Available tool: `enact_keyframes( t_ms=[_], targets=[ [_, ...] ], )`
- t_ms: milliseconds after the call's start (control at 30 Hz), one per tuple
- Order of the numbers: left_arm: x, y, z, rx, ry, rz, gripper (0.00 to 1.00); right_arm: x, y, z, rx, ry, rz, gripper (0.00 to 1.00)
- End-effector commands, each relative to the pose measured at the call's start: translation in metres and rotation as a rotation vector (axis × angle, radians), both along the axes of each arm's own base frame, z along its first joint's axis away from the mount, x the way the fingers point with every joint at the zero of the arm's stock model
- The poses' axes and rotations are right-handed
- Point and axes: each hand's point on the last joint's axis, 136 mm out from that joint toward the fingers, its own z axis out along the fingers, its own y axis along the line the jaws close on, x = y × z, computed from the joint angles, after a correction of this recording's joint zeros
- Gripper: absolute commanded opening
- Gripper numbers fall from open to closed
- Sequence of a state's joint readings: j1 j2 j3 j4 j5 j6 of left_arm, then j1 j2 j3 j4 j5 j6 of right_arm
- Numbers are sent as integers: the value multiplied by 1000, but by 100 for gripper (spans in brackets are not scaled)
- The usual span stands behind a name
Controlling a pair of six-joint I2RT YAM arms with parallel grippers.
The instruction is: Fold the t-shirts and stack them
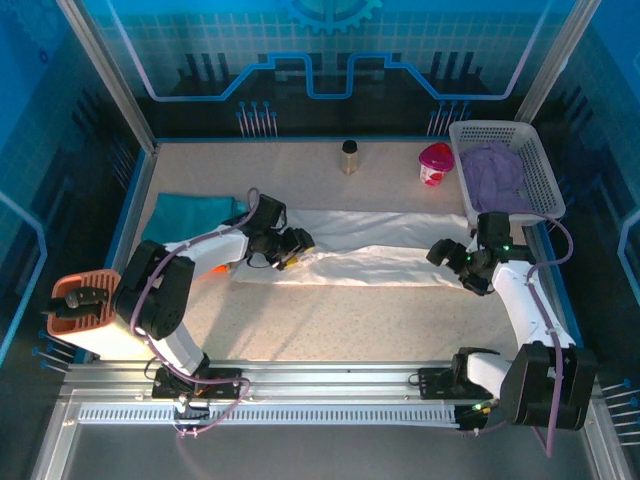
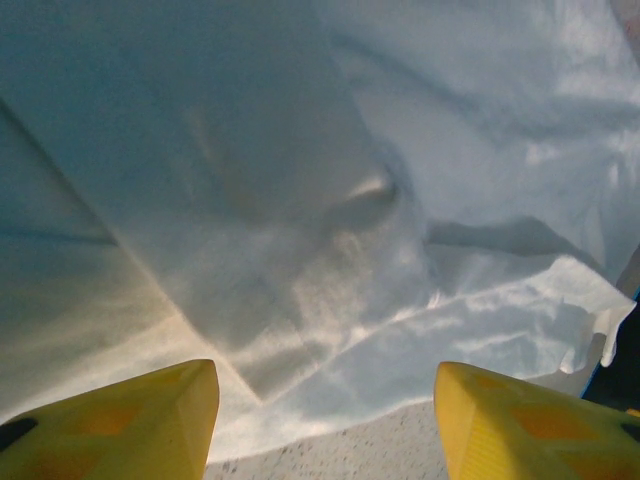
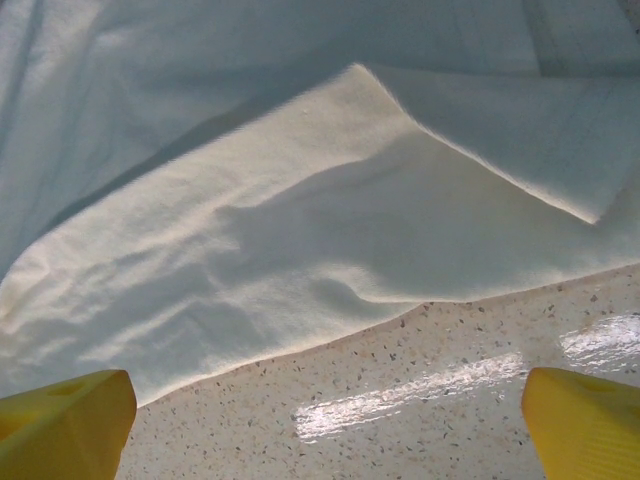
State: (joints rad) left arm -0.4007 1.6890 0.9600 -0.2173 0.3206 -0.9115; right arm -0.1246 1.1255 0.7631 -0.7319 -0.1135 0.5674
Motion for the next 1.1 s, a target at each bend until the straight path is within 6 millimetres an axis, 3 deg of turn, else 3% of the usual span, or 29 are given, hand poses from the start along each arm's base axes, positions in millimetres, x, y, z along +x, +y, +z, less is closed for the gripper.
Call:
enact_keyframes(
  t_ms=[0,233,567,800,1067],
  targets=[
    [4,-8,-3,-29,8,2,60,-7,-2,-4,-1,21,-3,100],
    [0,-6,-1,-16,11,-2,59,-10,-6,-1,3,10,-17,100],
    [-4,-10,-15,-16,28,2,59,-10,-4,-5,27,13,-21,100],
    [10,-12,-10,7,-6,-3,58,-13,-7,-6,19,16,-25,100],
    [39,-15,15,65,-88,-29,58,-13,-7,-7,26,18,-29,100]
  ],
)
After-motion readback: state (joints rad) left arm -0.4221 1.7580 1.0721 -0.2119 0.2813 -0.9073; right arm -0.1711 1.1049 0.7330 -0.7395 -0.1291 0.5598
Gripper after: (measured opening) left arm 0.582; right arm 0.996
